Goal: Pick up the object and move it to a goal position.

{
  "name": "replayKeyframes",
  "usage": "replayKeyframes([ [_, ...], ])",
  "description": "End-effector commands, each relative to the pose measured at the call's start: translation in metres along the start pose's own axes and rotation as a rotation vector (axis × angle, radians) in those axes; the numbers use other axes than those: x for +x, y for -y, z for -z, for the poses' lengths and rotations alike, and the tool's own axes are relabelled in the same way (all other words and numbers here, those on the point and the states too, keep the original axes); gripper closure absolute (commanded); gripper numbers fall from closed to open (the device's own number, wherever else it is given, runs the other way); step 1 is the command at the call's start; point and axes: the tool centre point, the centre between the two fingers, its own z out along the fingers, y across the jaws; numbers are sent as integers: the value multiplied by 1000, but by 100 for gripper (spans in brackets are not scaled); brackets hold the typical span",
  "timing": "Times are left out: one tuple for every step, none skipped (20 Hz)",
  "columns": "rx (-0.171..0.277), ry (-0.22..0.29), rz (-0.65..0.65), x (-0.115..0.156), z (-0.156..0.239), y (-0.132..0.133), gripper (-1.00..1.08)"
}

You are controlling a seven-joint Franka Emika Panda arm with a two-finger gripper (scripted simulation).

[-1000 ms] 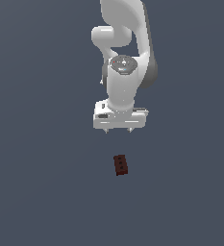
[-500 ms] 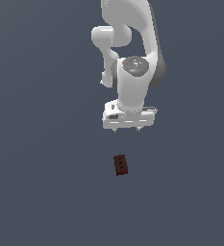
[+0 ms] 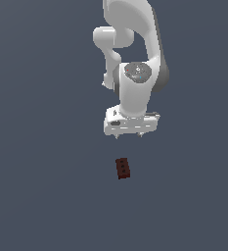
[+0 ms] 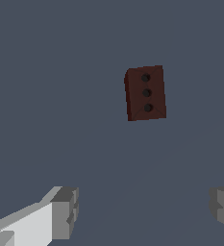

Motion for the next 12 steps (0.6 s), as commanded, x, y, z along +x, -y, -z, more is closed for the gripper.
replayKeyframes([
  [-1,0,6,7,-5,-2,-92],
  [-1,0,9,11,-7,-3,-92],
  [-2,0,12,15,-10,-4,-92],
  [-2,-1,15,19,-13,-5,-92],
  [-3,-1,19,23,-16,-6,-92],
  [-3,-1,23,28,-19,-7,-92],
  [-4,-2,27,33,-23,-9,-92],
  [-5,-2,31,38,-27,-10,-92],
  [-6,-2,36,43,-31,-12,-92],
  [-7,-3,41,48,-36,-14,-92],
  [-7,-3,45,53,-41,-15,-92],
  [-8,-3,50,58,-45,-17,-92],
])
